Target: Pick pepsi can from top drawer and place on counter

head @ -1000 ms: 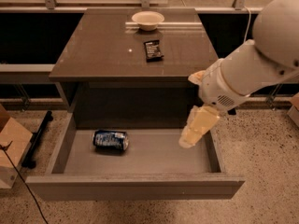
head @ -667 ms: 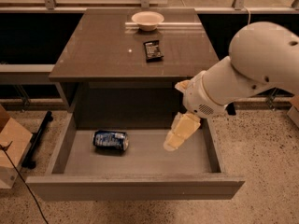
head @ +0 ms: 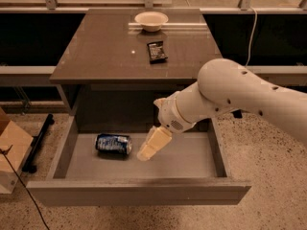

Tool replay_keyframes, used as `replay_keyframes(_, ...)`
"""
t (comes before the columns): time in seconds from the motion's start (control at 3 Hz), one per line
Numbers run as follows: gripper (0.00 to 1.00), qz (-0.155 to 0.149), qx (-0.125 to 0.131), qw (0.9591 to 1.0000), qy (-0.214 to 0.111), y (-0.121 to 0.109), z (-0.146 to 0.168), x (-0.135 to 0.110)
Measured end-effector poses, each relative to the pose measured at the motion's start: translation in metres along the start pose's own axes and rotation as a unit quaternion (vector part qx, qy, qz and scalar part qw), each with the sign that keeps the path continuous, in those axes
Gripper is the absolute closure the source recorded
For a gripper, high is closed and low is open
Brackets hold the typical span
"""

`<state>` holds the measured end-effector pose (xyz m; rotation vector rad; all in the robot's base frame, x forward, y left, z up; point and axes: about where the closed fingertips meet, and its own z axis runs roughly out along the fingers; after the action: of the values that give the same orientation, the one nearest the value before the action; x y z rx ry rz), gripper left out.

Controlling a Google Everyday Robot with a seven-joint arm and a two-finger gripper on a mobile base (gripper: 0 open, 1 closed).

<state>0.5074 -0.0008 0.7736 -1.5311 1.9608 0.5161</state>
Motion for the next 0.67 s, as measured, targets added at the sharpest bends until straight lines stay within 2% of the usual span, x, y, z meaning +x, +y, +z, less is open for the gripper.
replay_keyframes(0.33,0.0,0.027,-0.016,0.999,-0.033,0.0007,0.0573,-0.0097)
replay_keyframes(0.67,0.0,0.027,-0.016,0.999,-0.033,0.0007,0.0573,-0.0097)
